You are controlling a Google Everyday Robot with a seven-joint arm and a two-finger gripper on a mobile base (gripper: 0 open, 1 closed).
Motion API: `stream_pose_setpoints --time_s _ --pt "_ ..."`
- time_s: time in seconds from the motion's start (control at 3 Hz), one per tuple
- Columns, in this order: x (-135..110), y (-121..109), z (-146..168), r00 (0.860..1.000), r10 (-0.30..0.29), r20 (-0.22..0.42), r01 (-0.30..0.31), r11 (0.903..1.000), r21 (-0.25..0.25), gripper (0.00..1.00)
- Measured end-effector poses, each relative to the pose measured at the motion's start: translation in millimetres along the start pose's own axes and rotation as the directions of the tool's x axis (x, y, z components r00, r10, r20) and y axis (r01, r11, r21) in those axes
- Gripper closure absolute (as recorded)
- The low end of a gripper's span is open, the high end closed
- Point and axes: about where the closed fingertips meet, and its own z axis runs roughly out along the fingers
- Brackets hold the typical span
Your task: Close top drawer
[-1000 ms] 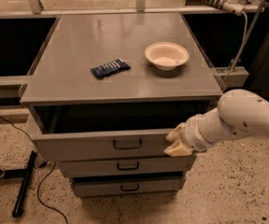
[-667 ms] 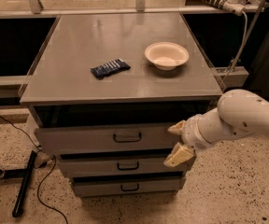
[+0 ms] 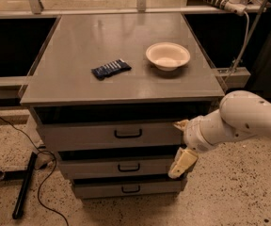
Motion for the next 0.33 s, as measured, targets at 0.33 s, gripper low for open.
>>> stream_pose_setpoints --time_s 0.33 --pt "0.0 0.0 0.0 1.0 0.0 0.0 0.0 1.0 0.0 0.0"
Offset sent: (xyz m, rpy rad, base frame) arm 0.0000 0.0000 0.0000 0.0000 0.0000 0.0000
